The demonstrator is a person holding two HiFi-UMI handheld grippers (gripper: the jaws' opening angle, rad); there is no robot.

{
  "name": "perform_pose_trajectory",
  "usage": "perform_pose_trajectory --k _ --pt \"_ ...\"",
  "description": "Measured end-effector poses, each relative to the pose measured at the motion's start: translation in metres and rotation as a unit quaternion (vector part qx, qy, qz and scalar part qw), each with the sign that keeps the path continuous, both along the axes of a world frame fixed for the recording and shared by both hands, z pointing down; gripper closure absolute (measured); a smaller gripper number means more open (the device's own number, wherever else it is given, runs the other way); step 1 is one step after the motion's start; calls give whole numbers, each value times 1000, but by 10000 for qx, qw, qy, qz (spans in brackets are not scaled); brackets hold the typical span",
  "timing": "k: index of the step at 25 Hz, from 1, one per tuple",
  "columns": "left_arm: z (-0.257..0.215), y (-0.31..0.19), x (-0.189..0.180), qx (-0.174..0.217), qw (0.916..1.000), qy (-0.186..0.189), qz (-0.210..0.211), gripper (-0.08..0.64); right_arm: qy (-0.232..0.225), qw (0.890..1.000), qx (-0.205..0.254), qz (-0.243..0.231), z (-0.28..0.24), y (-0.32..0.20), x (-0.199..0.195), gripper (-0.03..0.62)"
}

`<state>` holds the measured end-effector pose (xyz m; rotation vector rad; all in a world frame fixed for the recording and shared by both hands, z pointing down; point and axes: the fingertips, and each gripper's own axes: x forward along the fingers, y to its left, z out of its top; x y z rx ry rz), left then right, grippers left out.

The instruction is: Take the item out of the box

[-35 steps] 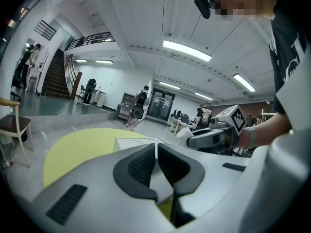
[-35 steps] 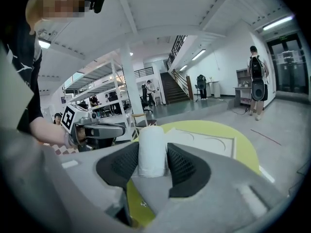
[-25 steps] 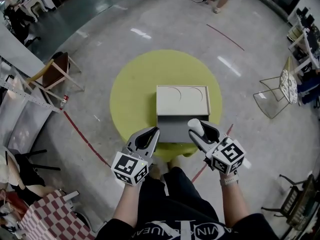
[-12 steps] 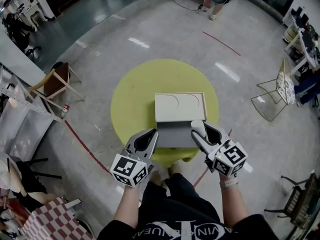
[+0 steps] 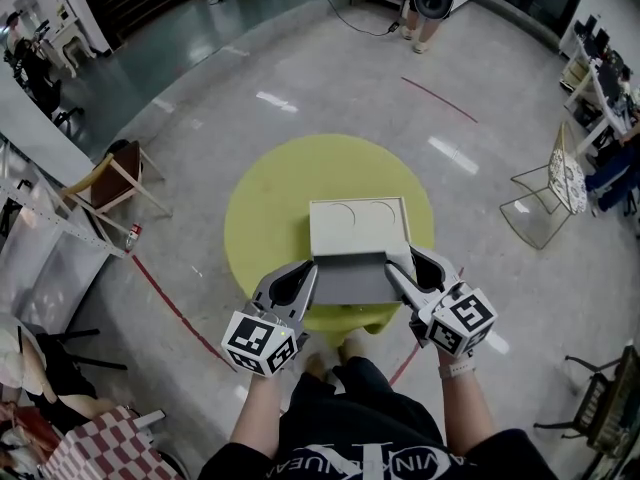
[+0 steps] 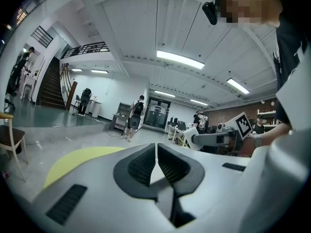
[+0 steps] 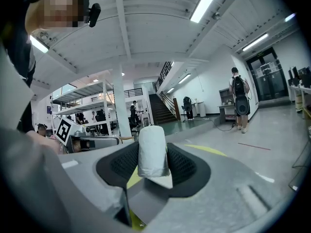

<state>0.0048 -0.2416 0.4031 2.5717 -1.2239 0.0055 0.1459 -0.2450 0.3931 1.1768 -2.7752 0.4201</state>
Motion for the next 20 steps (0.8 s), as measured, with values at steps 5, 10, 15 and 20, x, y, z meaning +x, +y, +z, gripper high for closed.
perform_pose_trajectory --k 5,10,15,20 --pt "-9 1 -2 79 10000 20 -14 539 -48 9999 95 8 -11 1 -1 413" --pt "-15 2 -4 125 9999 47 -48 540 -152 9997 174 24 -18 2 -1 413" --pt "-20 4 -6 205 9997 67 -78 540 -196 9995 230 68 -23 6 0 413" --pt "-27 5 -5 271 9996 90 -75 540 -245 9992 307 83 -31 6 1 413"
